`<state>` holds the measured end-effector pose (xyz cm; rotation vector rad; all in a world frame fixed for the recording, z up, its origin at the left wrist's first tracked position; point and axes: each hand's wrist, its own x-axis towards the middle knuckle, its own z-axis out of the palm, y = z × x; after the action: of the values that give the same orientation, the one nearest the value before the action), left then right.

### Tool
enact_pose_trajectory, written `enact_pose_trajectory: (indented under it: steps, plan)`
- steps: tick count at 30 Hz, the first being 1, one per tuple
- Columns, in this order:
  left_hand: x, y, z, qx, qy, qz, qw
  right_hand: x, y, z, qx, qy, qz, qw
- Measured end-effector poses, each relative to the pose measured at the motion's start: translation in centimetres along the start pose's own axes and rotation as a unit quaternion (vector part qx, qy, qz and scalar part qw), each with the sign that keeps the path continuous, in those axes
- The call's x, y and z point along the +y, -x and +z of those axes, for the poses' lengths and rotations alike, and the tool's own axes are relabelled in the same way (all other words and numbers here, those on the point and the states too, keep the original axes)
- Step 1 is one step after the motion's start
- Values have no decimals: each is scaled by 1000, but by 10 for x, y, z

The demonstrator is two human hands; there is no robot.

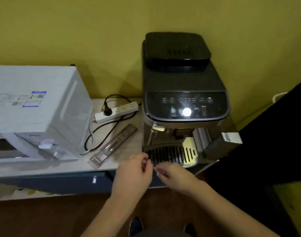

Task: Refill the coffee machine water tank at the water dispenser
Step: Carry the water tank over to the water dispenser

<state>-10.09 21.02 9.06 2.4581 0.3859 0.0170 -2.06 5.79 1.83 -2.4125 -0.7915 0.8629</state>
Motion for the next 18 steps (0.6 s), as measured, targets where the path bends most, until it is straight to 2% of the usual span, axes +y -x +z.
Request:
enact_pose_trajectory:
  steps: [2, 4, 7, 10, 14, 18]
  plan:
    - [48, 8, 13, -21, -3, 39, 999, 34, 31, -20, 0, 75, 9, 997]
    - [93, 10, 22, -24, -13, 83, 996, 65, 61, -45, 32, 102, 23, 994]
    - [155, 10, 34, -2, -29, 153, 988, 109, 99, -89, 77, 138, 25, 987]
    - [206, 5, 52, 19, -40, 185, 982, 145, 122, -135, 132, 154, 26, 979]
    - [249, -15, 85, 32, -95, 168, 981, 178, 127, -185, 198, 177, 28, 964]
    - [266, -50, 118, 13, -184, 88, 979, 198, 113, -216, 217, 211, -19, 953]
